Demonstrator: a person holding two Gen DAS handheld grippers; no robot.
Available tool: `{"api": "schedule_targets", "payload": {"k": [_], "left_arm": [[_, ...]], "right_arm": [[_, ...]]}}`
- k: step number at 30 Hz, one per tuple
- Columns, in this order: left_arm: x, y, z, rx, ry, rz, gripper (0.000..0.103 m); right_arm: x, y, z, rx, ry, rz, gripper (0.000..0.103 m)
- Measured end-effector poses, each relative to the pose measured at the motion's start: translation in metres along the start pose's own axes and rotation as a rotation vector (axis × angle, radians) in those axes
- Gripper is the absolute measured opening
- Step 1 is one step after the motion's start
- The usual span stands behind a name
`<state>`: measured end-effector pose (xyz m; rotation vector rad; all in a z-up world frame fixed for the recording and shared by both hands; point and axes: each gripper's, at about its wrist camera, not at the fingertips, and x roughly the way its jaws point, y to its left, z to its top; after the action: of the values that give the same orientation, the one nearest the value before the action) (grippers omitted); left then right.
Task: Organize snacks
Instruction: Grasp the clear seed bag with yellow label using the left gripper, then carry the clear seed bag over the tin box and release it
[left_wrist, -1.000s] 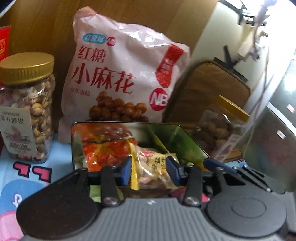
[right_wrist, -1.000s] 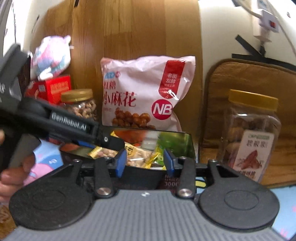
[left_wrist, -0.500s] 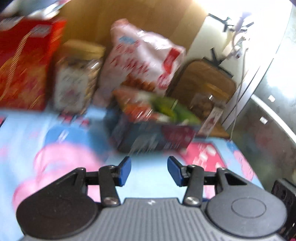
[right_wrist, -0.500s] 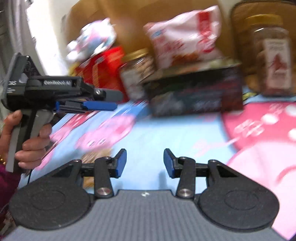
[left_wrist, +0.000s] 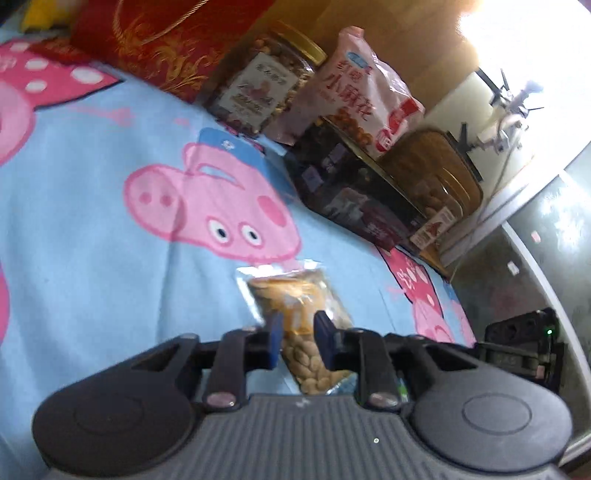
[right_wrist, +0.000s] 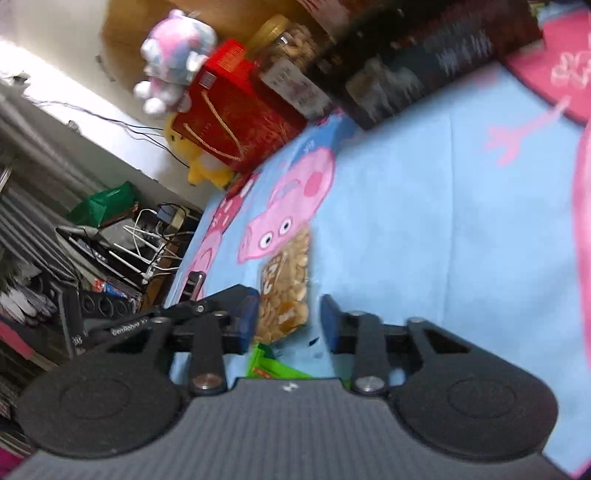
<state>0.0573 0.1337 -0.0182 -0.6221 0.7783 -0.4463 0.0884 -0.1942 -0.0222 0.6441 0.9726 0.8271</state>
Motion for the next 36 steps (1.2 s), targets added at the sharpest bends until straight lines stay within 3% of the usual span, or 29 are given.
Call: {"api": "schedule_targets", "payload": {"k": [3, 4, 6, 7, 9, 15, 19, 21, 24, 29, 36], "left_arm": [[0.000, 0.007, -0.001, -0.026, -0.004, -0.022, 0.016], [0.000, 0.007, -0.002, -0.024, -0.003, -0.021, 0.016], [-0.002, 0.007, -0.001, -0.019, -0.004, -0.014, 0.019], [-0.004, 0.008, 0.000, -0.025, -0.002, -0.023, 0.023], [-0.011, 0.012, 0.001, -0.051, -0.023, -0.044, 0.052], [-0.014, 0.010, 0.003, -0.092, -0.028, -0.111, 0.079], [-0.003, -0.006, 0.002, -0.081, 0.000, -0.177, 0.076], [0.003, -0.014, 0.002, -0.063, 0.020, -0.203, 0.055], [0.013, -0.026, 0.003, -0.037, 0.047, -0.221, 0.033], [0.025, -0.052, 0.017, 0.040, 0.058, -0.192, 0.029], [0.067, -0.112, 0.081, 0.241, 0.044, -0.157, 0.029]], "right_arm": [[0.011, 0.009, 0.000, -0.009, 0.013, 0.014, 0.027], [0.014, 0.013, -0.001, -0.027, 0.016, 0.008, 0.019], [0.014, 0.017, 0.000, -0.045, 0.004, 0.022, 0.016], [0.012, 0.017, 0.002, -0.039, -0.005, 0.035, 0.013], [0.003, 0.013, 0.006, -0.017, -0.044, 0.040, 0.011], [-0.014, -0.012, 0.007, 0.137, -0.095, 0.167, 0.011], [-0.022, -0.024, 0.005, 0.219, -0.112, 0.268, 0.011], [-0.026, -0.026, 0.005, 0.234, -0.123, 0.302, 0.011], [-0.032, -0.023, 0.008, 0.210, -0.149, 0.280, 0.011], [-0.053, -0.023, 0.020, 0.144, -0.208, 0.231, 0.011], [-0.079, 0.012, 0.083, -0.125, -0.359, 0.029, 0.012]]}}
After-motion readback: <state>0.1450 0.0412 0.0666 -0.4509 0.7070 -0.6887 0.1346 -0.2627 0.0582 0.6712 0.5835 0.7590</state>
